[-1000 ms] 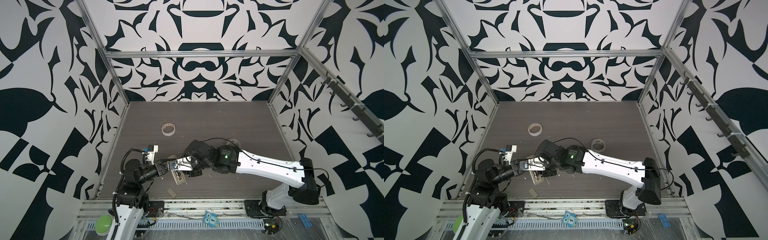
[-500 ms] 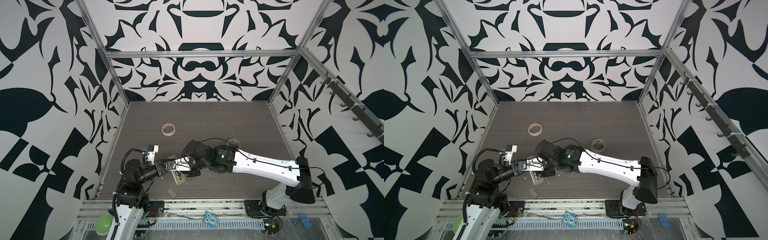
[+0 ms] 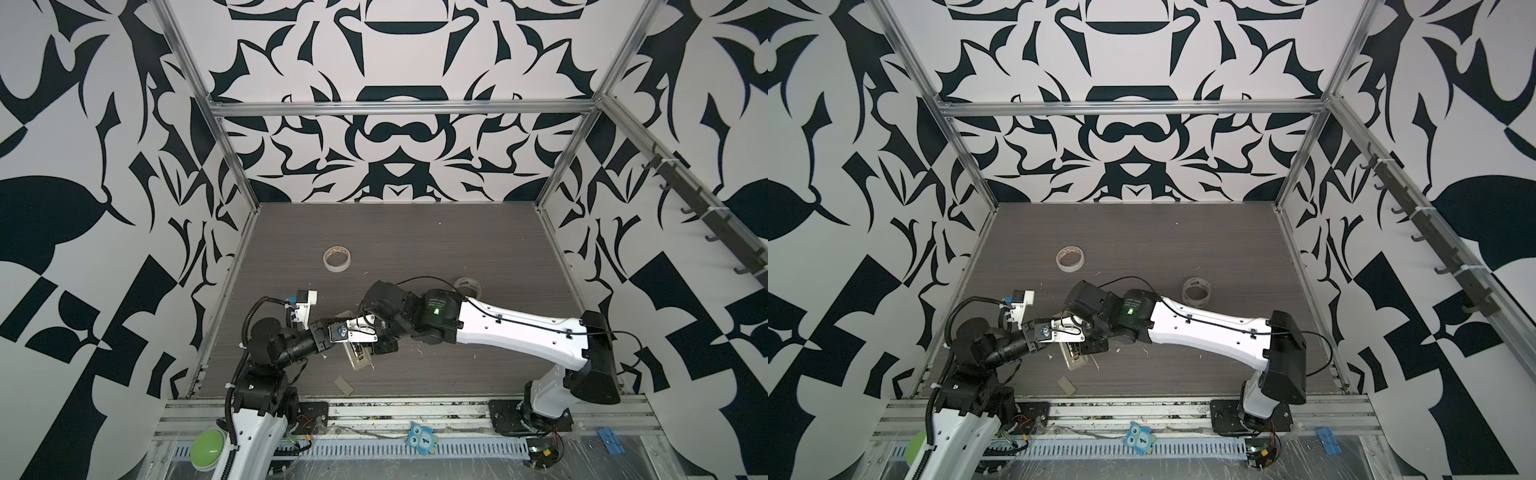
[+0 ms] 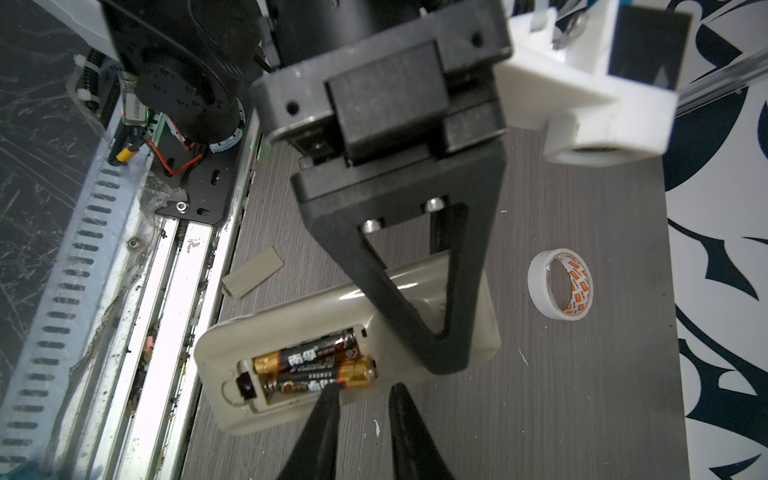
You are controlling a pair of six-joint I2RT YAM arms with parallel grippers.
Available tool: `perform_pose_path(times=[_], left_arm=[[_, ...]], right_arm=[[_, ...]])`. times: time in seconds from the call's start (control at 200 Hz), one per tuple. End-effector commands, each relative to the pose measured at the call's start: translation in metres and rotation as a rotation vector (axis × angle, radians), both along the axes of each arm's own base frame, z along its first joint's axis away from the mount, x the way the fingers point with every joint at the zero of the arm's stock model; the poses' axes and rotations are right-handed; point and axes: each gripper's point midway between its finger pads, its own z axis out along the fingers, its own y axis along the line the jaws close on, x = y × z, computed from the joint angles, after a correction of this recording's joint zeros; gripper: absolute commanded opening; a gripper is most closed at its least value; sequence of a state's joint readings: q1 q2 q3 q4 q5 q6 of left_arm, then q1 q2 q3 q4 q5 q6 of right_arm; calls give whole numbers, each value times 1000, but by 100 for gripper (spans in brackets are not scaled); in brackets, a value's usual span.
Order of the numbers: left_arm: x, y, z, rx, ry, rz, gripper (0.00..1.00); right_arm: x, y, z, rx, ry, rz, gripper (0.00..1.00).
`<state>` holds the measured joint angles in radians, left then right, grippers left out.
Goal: Load the batteries into the remote control
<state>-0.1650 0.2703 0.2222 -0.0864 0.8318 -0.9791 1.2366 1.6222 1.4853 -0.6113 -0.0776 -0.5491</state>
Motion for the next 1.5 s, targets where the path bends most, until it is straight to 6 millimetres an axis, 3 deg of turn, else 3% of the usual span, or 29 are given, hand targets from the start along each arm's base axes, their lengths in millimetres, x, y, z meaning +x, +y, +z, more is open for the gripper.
perform_pose_path(times=[0.0, 1.495], left_arm=[[-2, -2, 12, -9, -47, -16, 0], [-1, -3, 12, -9, -43, -22, 0]], right_arm=[[1, 4, 22, 51, 2, 1, 25], [1, 11, 11, 14, 31, 9, 25]])
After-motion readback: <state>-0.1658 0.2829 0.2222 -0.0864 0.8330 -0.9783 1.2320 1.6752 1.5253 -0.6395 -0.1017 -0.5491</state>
